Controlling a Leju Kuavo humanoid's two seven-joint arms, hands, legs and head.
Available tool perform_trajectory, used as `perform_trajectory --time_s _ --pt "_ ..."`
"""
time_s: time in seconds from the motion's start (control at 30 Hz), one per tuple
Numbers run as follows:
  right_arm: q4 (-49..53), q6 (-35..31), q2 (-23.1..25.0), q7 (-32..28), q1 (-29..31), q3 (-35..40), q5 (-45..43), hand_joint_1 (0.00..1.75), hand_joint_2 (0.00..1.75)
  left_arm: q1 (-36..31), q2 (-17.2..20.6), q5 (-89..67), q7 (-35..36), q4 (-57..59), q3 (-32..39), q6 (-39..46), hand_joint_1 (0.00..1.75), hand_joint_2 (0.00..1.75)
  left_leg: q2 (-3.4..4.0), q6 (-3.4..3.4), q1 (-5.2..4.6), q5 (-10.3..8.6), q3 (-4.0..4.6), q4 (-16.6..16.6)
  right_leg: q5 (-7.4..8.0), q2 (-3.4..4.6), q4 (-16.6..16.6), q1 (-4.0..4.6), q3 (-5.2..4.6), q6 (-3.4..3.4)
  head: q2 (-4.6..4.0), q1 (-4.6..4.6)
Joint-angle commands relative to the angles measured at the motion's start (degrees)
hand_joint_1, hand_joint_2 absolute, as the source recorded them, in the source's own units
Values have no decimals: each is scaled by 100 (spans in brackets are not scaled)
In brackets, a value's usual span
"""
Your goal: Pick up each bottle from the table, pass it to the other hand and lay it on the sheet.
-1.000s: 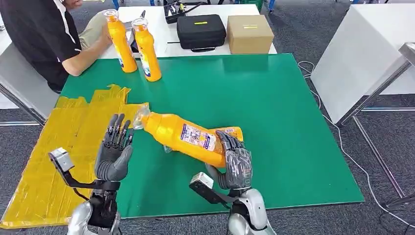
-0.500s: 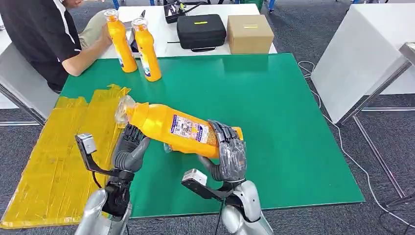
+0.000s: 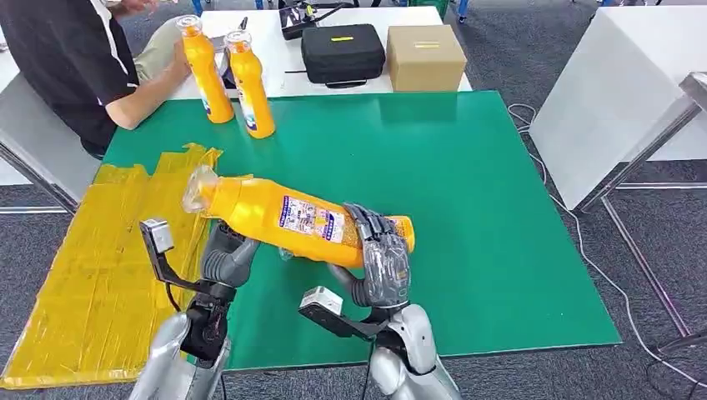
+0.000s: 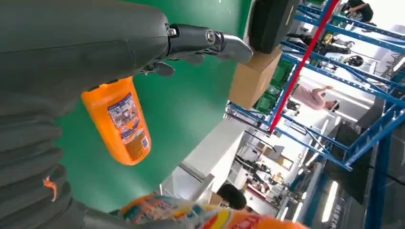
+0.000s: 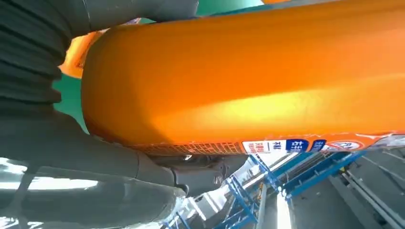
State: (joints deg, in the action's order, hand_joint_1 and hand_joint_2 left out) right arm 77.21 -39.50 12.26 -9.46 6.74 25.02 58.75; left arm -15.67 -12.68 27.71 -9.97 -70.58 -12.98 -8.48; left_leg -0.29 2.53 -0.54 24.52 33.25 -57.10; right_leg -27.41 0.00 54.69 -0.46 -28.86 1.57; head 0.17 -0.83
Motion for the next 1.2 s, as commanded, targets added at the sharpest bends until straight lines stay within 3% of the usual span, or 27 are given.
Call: perform_trajectory --time_s 0.03,0.27,0.4,0.8,1.2 --pt "-762 -50 -60 422 527 191 221 175 175 -140 107 18 -70 -79 -229 -70 0 175 6 -16 7 1 -12 4 2 4 -9 6 14 -5 2 -2" --pt "-635 -50 259 186 554 -1120 740 175 175 222 196 -312 -299 -873 -565 -89 0 175 1 -17 5 8 -15 0 -6 -1 -7 4 20 -4 0 -2" --pt "-664 -50 268 219 710 -1505 726 175 175 264 258 -367 -346 -913 -571 -130 0 175 4 -17 3 3 -9 1 -1 3 -5 3 11 -4 0 -2" --pt "-1080 -50 352 -51 798 -1824 721 175 175 215 197 -396 -396 -694 -583 -222 0 175 2 -13 2 3 -9 4 -1 2 -8 3 13 -3 0 -2" --pt "-1564 -50 531 -160 893 -1585 756 175 175 157 201 -403 -397 -575 -658 -210 0 175 9 -12 2 2 -9 5 1 9 -7 3 10 -3 2 -2"
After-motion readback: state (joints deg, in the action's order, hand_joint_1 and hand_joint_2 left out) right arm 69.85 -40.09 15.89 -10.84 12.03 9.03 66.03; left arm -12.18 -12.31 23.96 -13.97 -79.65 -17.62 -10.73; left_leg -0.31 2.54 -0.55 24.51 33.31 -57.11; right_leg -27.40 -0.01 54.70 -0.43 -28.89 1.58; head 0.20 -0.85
